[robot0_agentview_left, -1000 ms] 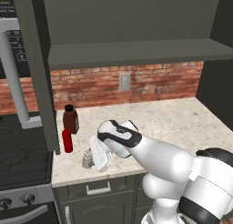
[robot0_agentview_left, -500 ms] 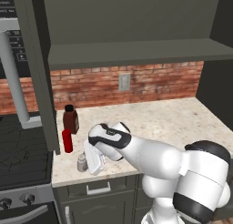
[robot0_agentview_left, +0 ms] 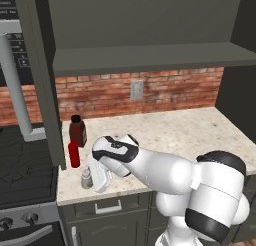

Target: Collect the paprika, ketchup, and shaker from the cabinet and place them next to the stove.

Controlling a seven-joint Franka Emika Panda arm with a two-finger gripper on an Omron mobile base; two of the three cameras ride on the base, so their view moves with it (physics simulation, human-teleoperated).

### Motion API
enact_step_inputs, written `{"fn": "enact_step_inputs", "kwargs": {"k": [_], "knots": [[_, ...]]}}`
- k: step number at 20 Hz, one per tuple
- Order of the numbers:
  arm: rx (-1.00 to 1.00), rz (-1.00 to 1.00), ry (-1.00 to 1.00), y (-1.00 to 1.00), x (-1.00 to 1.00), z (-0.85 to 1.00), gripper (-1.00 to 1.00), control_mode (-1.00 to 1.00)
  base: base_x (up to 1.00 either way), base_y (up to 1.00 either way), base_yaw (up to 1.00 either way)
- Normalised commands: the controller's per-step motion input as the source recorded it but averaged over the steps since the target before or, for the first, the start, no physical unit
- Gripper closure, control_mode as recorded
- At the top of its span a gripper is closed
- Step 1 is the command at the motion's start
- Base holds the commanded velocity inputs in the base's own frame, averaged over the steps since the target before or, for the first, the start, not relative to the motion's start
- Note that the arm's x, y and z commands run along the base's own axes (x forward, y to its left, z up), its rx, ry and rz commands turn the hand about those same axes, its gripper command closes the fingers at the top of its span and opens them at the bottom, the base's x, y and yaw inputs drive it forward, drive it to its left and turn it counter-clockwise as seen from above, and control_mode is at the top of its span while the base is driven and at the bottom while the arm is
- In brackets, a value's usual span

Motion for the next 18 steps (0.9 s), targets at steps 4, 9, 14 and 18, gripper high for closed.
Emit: {"fn": "enact_step_inputs", "kwargs": {"k": [4, 9, 14, 18], "knots": [[0.0, 0.0, 0.0, 0.0, 0.19, -0.11, 1.0, -1.0, 0.0, 0.0, 0.0], [0.0, 0.0, 0.0, 0.0, 0.23, -0.15, 1.0, -1.0, 0.0, 0.0, 0.0], [0.0, 0.0, 0.0, 0.0, 0.18, -0.14, 1.0, -1.0, 0.0, 0.0, 0.0], [0.0, 0.0, -0.01, 0.0, 0.07, -0.04, 1.0, -1.0, 0.0, 0.0, 0.0]]}}
